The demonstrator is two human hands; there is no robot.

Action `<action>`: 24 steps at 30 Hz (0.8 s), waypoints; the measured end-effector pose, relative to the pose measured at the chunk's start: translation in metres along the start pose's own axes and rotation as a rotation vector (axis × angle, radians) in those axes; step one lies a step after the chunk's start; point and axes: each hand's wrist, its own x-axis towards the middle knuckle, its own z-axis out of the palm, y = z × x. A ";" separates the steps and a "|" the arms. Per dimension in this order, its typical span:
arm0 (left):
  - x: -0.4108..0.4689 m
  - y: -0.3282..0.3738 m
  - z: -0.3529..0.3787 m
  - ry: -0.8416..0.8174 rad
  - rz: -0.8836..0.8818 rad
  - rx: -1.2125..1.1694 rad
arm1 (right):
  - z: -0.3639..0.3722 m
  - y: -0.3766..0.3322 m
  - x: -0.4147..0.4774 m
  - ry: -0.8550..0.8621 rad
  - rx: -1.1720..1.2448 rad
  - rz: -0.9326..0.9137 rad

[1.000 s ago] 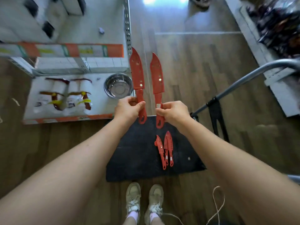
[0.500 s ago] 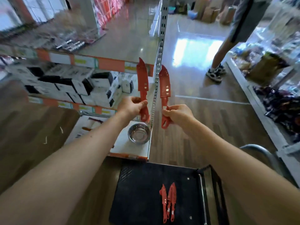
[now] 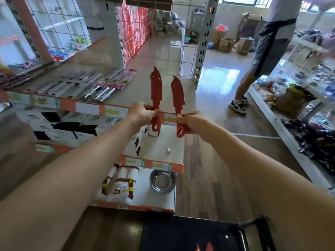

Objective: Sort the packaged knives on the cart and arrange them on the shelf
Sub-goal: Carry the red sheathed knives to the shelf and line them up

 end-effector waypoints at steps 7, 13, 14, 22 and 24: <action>0.091 -0.005 -0.059 -0.115 -0.006 0.155 | 0.054 -0.048 0.057 0.070 0.039 0.091; 0.135 -0.010 -0.072 -0.205 -0.001 0.175 | 0.078 -0.063 0.096 0.126 -0.056 0.117; 0.140 -0.012 -0.073 -0.212 0.004 0.185 | 0.082 -0.065 0.100 0.127 -0.058 0.121; 0.171 -0.019 -0.083 -0.230 0.041 0.353 | 0.107 -0.085 0.123 0.151 0.049 0.166; 0.176 -0.016 -0.084 -0.222 0.050 0.415 | 0.110 -0.090 0.128 0.156 0.034 0.162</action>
